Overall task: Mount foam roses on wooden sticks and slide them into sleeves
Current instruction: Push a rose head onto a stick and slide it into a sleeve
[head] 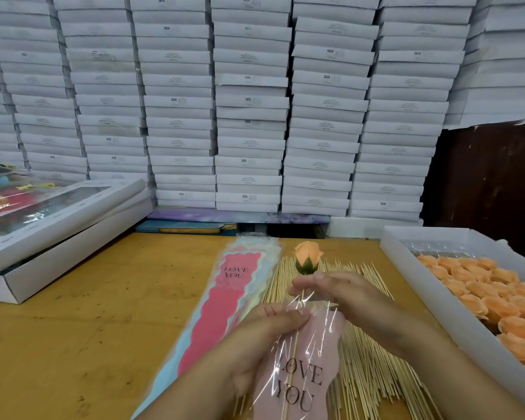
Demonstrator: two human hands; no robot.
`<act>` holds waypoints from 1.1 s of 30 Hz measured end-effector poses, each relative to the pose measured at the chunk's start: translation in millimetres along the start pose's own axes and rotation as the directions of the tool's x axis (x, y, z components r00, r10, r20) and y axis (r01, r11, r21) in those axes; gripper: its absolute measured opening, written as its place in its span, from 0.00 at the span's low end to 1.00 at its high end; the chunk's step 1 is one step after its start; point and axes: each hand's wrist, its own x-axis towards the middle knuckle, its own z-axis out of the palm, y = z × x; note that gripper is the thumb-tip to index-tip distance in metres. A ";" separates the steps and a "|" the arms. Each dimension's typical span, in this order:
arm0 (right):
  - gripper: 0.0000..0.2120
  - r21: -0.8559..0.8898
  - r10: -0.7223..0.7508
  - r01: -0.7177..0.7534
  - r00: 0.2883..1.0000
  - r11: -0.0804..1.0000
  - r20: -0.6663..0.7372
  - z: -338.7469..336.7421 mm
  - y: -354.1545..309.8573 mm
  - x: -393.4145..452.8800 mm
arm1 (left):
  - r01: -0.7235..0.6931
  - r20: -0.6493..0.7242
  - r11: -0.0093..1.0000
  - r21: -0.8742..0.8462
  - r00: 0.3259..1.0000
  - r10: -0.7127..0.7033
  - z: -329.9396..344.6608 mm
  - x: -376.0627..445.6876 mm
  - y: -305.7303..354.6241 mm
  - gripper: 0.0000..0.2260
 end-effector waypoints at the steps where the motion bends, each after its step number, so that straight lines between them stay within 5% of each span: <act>1: 0.19 -0.027 -0.009 0.009 1.000 1.000 0.007 -1.9 -2.8 -1.4 | -0.002 -0.009 1.000 0.000 1.000 0.002 0.4 -0.3 0.3 0.26; 4: 0.13 -0.123 -0.137 0.110 0.962 0.986 -0.236 -12.5 -13.3 1.2 | -0.012 -0.026 1.000 0.012 1.000 0.013 1.3 -1.6 0.5 0.29; 6: 0.13 -0.193 -0.208 0.127 0.845 0.973 -0.492 -20.6 -15.5 7.3 | -0.010 -0.024 1.000 0.007 1.000 0.010 0.6 -1.8 -0.6 0.29; 8: 0.11 -0.223 -0.226 0.113 0.779 0.968 -0.585 -26.4 -14.7 14.5 | -0.005 0.004 1.000 -0.002 1.000 0.005 0.4 -2.7 -0.6 0.26; 15: 0.11 -0.110 -0.132 0.102 0.940 0.989 -0.314 -9.3 -8.5 17.7 | -0.002 0.122 0.999 0.038 0.992 -0.003 1.1 -4.7 0.2 0.10; 23: 0.15 -0.020 -0.130 0.128 0.965 0.992 -0.229 2.8 0.9 7.8 | -0.031 0.078 0.999 0.036 0.997 0.028 -0.5 -2.8 -0.8 0.03; 33: 0.12 -0.054 -0.081 0.070 0.965 0.996 -0.250 10.4 0.9 7.4 | -0.020 0.030 0.997 0.068 0.999 0.017 -4.7 2.5 -2.5 0.16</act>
